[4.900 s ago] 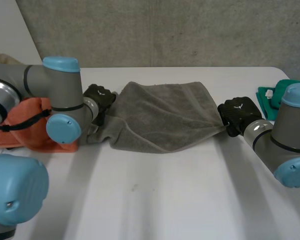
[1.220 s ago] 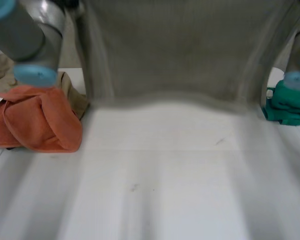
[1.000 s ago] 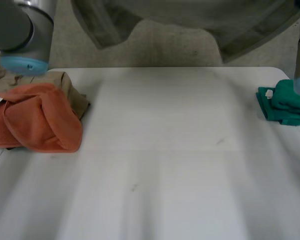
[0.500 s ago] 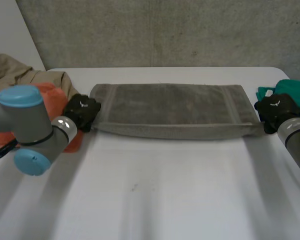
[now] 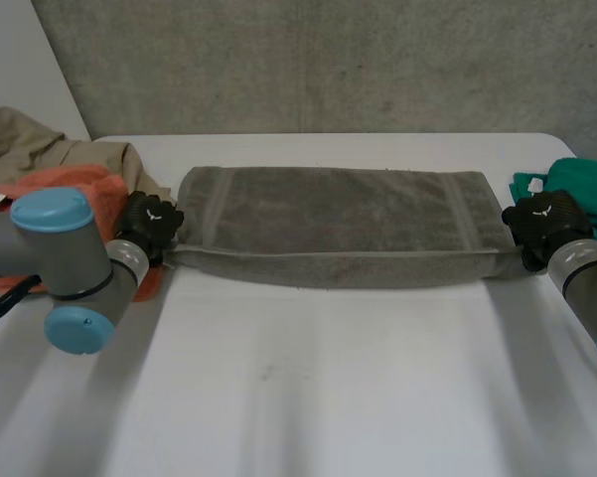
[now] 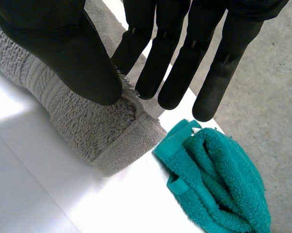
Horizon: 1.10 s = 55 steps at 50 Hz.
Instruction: Fold the laundry.
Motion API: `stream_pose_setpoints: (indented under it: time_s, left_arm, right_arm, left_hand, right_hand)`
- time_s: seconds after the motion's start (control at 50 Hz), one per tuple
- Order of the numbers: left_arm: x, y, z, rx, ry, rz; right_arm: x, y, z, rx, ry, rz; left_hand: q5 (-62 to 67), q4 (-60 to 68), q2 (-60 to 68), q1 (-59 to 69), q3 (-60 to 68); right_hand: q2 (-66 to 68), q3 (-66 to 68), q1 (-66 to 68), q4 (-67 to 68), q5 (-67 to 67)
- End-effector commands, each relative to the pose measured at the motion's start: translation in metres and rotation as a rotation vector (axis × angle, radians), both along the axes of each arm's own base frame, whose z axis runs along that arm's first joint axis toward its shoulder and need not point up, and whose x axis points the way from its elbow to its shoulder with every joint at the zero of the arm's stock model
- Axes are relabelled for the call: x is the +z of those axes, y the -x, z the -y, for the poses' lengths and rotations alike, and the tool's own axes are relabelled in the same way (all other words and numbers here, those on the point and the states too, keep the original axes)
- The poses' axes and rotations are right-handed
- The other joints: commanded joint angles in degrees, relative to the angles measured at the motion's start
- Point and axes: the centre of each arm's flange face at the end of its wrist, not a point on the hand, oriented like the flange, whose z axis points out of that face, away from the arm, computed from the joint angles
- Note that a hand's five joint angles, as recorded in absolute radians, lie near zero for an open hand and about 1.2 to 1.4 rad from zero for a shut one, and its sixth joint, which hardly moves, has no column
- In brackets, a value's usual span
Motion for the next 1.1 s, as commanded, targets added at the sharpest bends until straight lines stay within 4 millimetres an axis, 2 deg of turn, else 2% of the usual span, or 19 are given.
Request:
stream_pose_setpoints:
  time_s: [0.02, 0.04, 0.18, 0.3, 0.4, 0.42, 0.46, 0.54, 0.6, 0.66, 0.76, 0.8, 0.88, 0.94, 1.1]
  left_arm:
    - [0.0, -0.001, -0.005, -0.002, -0.031, 0.016]
    - [0.005, -0.001, -0.007, -0.005, -0.04, 0.018]
    - [0.033, -0.004, -0.026, -0.006, -0.101, 0.017]
    - [0.053, -0.016, -0.05, 0.013, -0.179, 0.028]
    - [0.058, -0.025, -0.082, -0.003, -0.291, 0.103]
    - [0.058, -0.029, -0.094, -0.013, -0.333, 0.144]
    - [0.054, -0.033, -0.111, -0.044, -0.402, 0.214]
    - [0.053, -0.033, -0.125, -0.093, -0.448, 0.272]
    - [0.056, -0.028, -0.12, -0.102, -0.416, 0.268]
    - [0.061, -0.02, -0.104, -0.087, -0.358, 0.235]
    - [0.071, -0.007, -0.073, -0.027, -0.293, 0.144]
    - [0.075, 0.002, -0.057, 0.007, -0.264, 0.093]
    - [0.074, 0.016, -0.027, 0.078, -0.223, 0.03]
    - [0.07, 0.024, -0.015, 0.116, -0.216, 0.015]
    - [0.065, 0.046, 0.014, 0.142, -0.127, -0.006]
  right_arm:
    - [0.001, 0.003, 0.002, -0.007, 0.004, -0.004]
    - [0.002, 0.003, 0.002, -0.007, 0.004, -0.007]
    - [0.01, 0.009, -0.005, 0.0, -0.017, -0.064]
    - [0.029, 0.032, -0.02, 0.005, -0.102, -0.192]
    - [0.036, 0.055, -0.051, 0.034, -0.279, -0.348]
    - [0.037, 0.062, -0.063, 0.058, -0.344, -0.401]
    - [0.038, 0.064, -0.075, 0.118, -0.378, -0.461]
    - [0.041, 0.055, -0.077, 0.175, -0.309, -0.508]
    - [0.044, 0.048, -0.073, 0.171, -0.26, -0.481]
    - [0.046, 0.04, -0.057, 0.148, -0.181, -0.433]
    - [0.038, 0.027, -0.017, 0.101, -0.07, -0.376]
    - [0.037, 0.022, 0.004, 0.057, -0.003, -0.357]
    - [0.032, 0.014, 0.039, -0.028, 0.091, -0.318]
    - [0.023, 0.011, 0.057, -0.052, 0.113, -0.303]
    - [0.012, -0.005, 0.09, -0.063, 0.21, -0.254]
  left_hand:
    - [22.4, 22.4, 22.3, 22.0, 21.8]
    - [32.0, 31.9, 31.8, 31.6, 31.4]
    - [32.1, 32.0, 31.9, 31.7, 31.5]
    - [32.1, 32.0, 31.9, 31.7, 31.5]
    - [32.1, 32.0, 31.9, 31.7, 31.5]
    - [32.1, 32.0, 31.9, 31.7, 31.5]
    - [32.1, 32.0, 31.9, 31.7, 31.5]
    - [32.1, 32.0, 31.9, 31.7, 31.5]
    - [32.1, 32.0, 31.9, 31.7, 31.5]
    - [32.1, 32.0, 31.9, 31.7, 31.5]
    - [32.1, 32.0, 31.9, 31.7, 31.5]
    - [32.1, 32.0, 31.9, 31.7, 31.5]
    - [32.1, 32.0, 31.9, 31.7, 31.5]
    - [32.1, 32.0, 31.9, 31.7, 31.5]
    - [32.1, 32.0, 31.9, 31.7, 31.5]
  right_hand:
    - [12.7, 11.9, 15.1, 11.5, 12.8]
    - [12.7, 11.9, 15.1, 11.5, 12.8]
    - [12.7, 11.9, 15.1, 11.5, 12.8]
    - [12.7, 11.9, 15.1, 11.5, 12.8]
    - [12.7, 11.9, 15.1, 11.5, 12.8]
    - [12.7, 11.9, 15.1, 11.5, 12.8]
    - [12.7, 11.9, 15.1, 11.5, 12.8]
    - [12.7, 11.9, 15.1, 11.5, 12.8]
    - [12.7, 11.9, 15.1, 11.5, 12.8]
    - [12.7, 11.9, 15.1, 11.5, 12.8]
    - [12.7, 11.9, 15.1, 11.5, 12.8]
    - [12.7, 11.9, 15.1, 11.5, 12.8]
    - [12.7, 11.9, 15.1, 11.5, 12.8]
    - [12.7, 11.9, 15.1, 11.5, 12.8]
    - [12.7, 11.9, 15.1, 11.5, 12.8]
